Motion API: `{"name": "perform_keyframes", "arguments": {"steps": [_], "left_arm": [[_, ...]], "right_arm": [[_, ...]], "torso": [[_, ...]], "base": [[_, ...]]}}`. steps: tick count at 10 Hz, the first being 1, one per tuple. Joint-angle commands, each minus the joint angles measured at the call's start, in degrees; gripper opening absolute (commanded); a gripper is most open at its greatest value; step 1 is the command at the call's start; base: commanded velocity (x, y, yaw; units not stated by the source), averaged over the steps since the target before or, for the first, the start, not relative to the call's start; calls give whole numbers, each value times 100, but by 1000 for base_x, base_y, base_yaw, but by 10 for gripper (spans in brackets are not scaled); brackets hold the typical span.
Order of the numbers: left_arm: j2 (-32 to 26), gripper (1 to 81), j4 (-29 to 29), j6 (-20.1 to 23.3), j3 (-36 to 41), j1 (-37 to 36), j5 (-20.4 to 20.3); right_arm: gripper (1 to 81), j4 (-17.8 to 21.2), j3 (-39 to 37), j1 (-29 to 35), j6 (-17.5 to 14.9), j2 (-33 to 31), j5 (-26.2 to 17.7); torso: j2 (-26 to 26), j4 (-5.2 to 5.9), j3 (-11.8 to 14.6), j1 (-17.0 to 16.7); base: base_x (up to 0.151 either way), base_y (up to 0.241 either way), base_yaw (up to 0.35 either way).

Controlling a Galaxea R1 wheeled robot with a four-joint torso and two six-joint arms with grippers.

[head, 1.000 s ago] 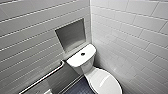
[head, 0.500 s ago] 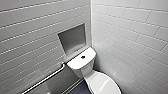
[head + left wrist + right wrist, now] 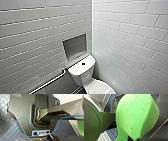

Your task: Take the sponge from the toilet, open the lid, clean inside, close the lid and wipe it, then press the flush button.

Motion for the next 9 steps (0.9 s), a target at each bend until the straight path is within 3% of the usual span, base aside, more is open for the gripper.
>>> {"name": "perform_keyframes", "arguments": {"steps": [1, 4, 7, 9], "left_arm": [[257, 10, 88, 33, -259, 41, 475], [756, 10, 35, 24, -1083, 50, 940], [1521, 10, 35, 15, -2508, 102, 958], [1637, 10, 35, -11, -2825, 102, 879]], "right_arm": [[10, -110, -13, 65, -7, -1, -498], [10, -92, -145, 30, -7, 60, -489], [10, -100, -689, -57, -16, 394, -419], [10, -92, -944, -58, -16, 527, -419]], "torso": [[0, 0, -5, 0], [-7, 0, 89, -6], [-9, 0, 92, -6], [-9, 0, 92, -6]], "base": [[0, 0, 0], [0, 0, 0], [0, 0, 0], [0, 0, 0]]}}
